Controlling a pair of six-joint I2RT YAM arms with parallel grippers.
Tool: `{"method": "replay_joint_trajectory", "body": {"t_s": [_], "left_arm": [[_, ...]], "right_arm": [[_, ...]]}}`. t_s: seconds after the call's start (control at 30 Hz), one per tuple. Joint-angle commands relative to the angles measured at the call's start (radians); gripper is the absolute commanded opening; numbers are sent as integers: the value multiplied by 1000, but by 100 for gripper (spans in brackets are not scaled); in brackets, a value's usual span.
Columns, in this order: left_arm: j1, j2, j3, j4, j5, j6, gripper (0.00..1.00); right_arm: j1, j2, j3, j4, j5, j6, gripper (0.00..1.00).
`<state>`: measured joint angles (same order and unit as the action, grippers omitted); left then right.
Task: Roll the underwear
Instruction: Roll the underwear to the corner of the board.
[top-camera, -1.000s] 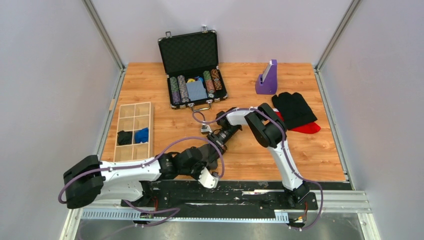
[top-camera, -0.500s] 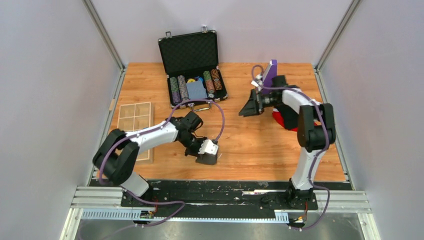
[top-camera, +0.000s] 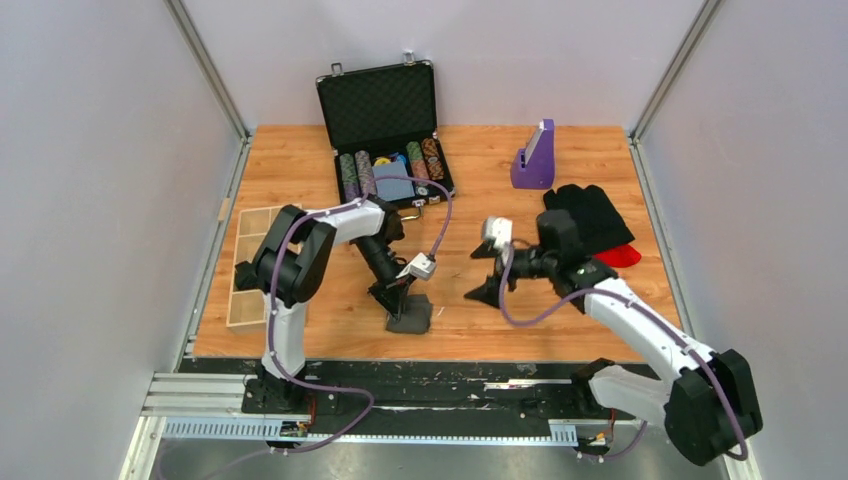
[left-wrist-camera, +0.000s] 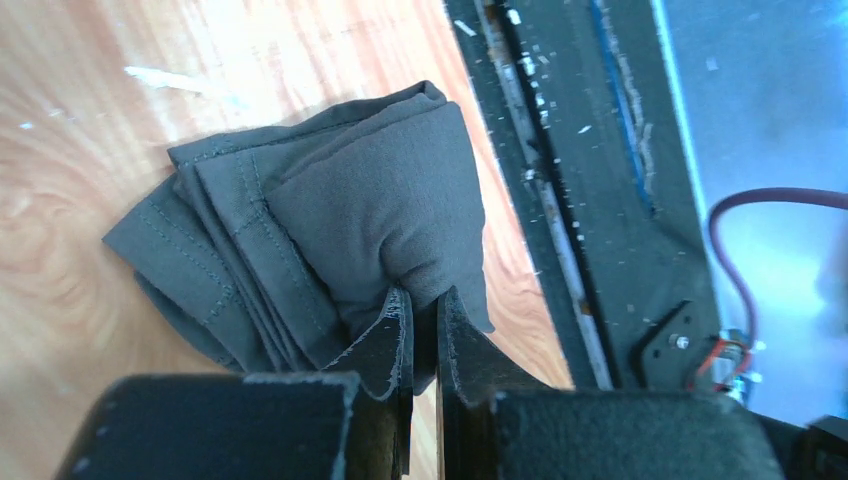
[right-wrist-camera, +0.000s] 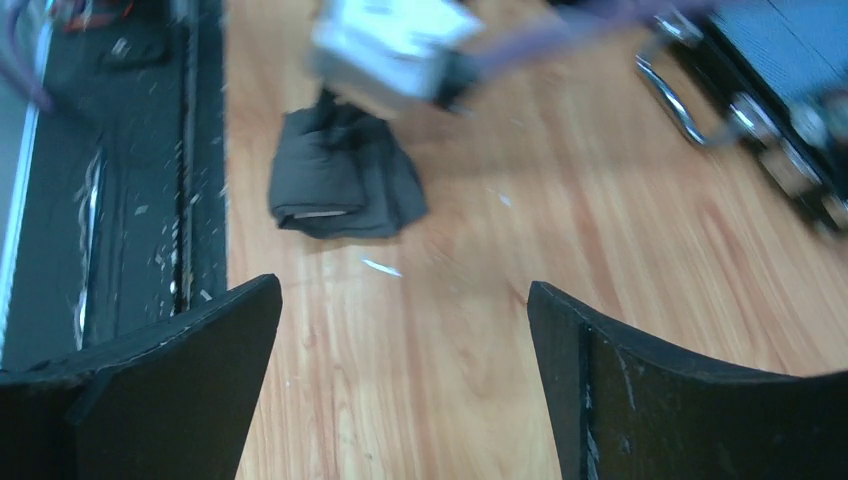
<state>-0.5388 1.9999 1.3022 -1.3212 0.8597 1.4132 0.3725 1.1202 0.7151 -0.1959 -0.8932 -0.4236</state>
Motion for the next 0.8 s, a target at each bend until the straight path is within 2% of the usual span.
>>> {"method": "replay_joint_trajectory", "body": {"t_s": [0.0, 0.1, 0.17, 0.23, 0.33, 0.47, 0.63, 0.77], "left_arm": [[6, 108, 110, -295, 83, 129, 0], [9, 223, 185, -338, 101, 81, 0], [16, 288, 259, -340, 106, 23, 0], [28, 338, 290, -340, 117, -33, 0], [45, 393, 331, -340, 142, -88, 0], [67, 418, 363, -339, 170, -130, 0], [84, 413, 328, -339, 188, -116, 1], [86, 396, 294, -339, 189, -92, 1]], "right_arm": [[213, -51, -113, 75, 104, -330, 89], [303, -4, -141, 101, 124, -420, 71], [350, 53, -135, 113, 146, -440, 63], [385, 94, -148, 158, 158, -431, 64], [449, 112, -216, 336, 200, -411, 73], [501, 176, -240, 468, 270, -351, 78], [540, 258, -255, 610, 361, -354, 77], [546, 304, -237, 640, 383, -365, 71]]}}
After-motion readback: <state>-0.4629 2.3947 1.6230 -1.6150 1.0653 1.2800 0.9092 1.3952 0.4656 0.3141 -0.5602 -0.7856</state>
